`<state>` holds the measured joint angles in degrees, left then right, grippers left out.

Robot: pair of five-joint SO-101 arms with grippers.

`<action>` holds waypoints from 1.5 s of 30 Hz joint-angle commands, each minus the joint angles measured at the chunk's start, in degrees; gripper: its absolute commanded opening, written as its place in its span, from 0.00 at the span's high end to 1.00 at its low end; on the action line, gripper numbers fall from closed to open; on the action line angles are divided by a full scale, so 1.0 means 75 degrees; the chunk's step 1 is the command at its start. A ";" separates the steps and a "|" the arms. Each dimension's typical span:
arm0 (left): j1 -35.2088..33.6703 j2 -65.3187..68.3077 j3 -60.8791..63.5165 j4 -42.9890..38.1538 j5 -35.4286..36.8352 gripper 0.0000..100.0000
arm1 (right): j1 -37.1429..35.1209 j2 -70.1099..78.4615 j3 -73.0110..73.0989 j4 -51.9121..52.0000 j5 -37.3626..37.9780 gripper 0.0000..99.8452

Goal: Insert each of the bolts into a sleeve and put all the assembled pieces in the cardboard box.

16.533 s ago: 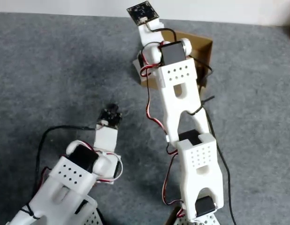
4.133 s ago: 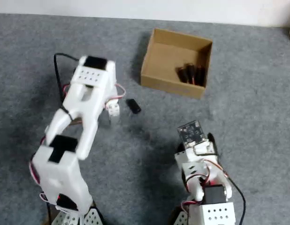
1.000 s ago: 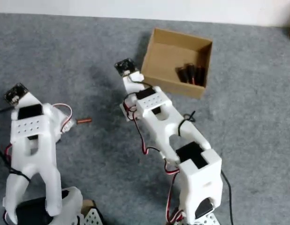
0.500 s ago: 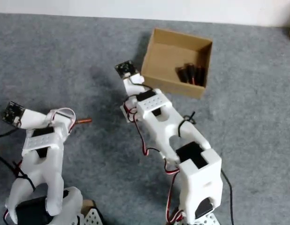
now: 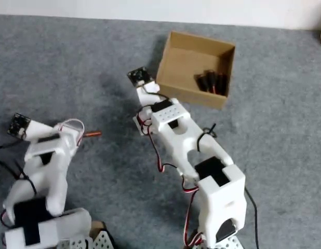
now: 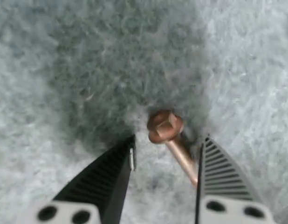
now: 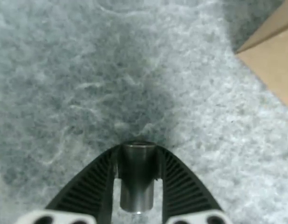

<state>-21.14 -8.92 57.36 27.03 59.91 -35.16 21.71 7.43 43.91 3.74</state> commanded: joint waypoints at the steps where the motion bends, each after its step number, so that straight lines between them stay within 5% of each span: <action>1: 0.0041 0.1037 -0.1647 0.1512 0.0293 0.79 | -0.0029 -0.0463 -0.0041 -0.0193 -0.0012 1.00; 10: 0.0217 0.1518 -0.2268 0.2274 0.0352 0.80 | -0.0029 -0.0463 -0.0041 -0.0193 -0.0012 1.00; 14: 0.0158 0.1506 -0.2292 0.2286 0.0328 1.00 | -0.0029 -0.0463 -0.0041 -0.0193 -0.0012 1.00; 23: 0.0205 0.1471 -0.2456 0.2649 0.0258 1.00 | -0.0029 -0.0463 -0.0041 -0.0193 -0.0012 1.00; 30: 0.0229 0.0463 -0.4120 0.5181 -0.3247 1.00 | -0.0029 -0.0674 -0.0053 -0.0147 -0.0012 1.00; 35: 0.0568 -0.0533 -0.4765 0.5392 -0.6048 1.00 | -0.0123 -0.1881 -0.0053 -0.0006 0.0000 1.00; 45: 0.0826 -0.2796 -0.5761 0.4536 -0.8006 1.00 | -0.1307 -0.4894 0.0064 0.0006 0.1032 1.00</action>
<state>-15.87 -21.93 19.82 65.63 3.30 -41.67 -7.12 7.52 44.00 9.10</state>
